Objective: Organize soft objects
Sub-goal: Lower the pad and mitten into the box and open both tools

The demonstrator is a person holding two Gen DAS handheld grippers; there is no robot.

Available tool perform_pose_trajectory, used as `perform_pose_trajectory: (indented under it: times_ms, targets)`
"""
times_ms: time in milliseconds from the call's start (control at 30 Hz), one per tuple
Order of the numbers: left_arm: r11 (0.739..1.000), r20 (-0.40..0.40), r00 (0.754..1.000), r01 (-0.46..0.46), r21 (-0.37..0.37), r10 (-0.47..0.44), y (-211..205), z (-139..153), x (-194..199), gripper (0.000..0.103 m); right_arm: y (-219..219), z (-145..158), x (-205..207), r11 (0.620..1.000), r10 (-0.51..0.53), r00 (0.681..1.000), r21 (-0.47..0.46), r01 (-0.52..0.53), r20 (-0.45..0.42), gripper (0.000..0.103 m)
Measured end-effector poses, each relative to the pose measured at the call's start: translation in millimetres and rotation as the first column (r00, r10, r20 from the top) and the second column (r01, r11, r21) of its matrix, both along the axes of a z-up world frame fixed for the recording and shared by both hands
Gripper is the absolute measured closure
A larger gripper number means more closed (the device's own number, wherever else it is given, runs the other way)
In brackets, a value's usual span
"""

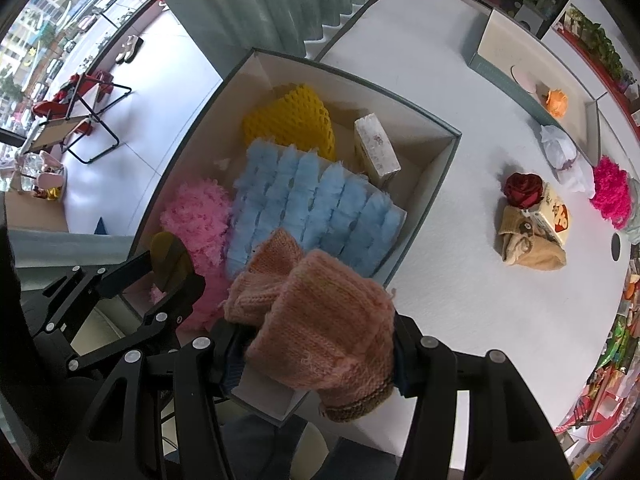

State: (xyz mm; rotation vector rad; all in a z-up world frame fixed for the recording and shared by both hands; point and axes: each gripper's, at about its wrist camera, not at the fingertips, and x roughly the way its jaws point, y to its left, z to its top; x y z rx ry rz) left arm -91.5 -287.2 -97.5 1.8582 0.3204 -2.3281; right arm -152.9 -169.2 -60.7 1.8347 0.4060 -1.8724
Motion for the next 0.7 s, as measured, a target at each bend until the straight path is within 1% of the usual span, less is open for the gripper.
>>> perform_pose_trajectory:
  times_ms: [333, 467, 600, 633, 700]
  targets:
    - [1.000, 0.026, 1.000, -0.003, 0.010, 0.003, 3, -9, 3, 0.053, -5, -15, -1, 1.000, -0.001, 1.000, 0.021, 0.001, 0.027, 0.042]
    - [1.000, 0.031, 1.000, 0.004, 0.004, -0.004, 6, -10, 2, 0.053, -5, -19, -6, 1.000, -0.025, 0.999, 0.008, 0.024, 0.043, 0.042]
    - [1.000, 0.030, 1.000, -0.002, 0.002, 0.002, 7, -10, 1, 0.052, -7, -21, -11, 1.000, -0.027, 0.999, -0.002, 0.027, 0.039, 0.042]
    - [1.000, 0.028, 1.000, -0.006, 0.002, 0.006, 7, -10, 1, 0.049, -8, -21, -12, 1.000, -0.027, 0.999, -0.005, 0.028, 0.037, 0.040]
    - [1.000, 0.023, 1.000, -0.012, 0.002, 0.012, 6, -9, 1, 0.031, -6, -21, -13, 0.999, -0.036, 0.999, -0.017, 0.037, 0.036, 0.036]
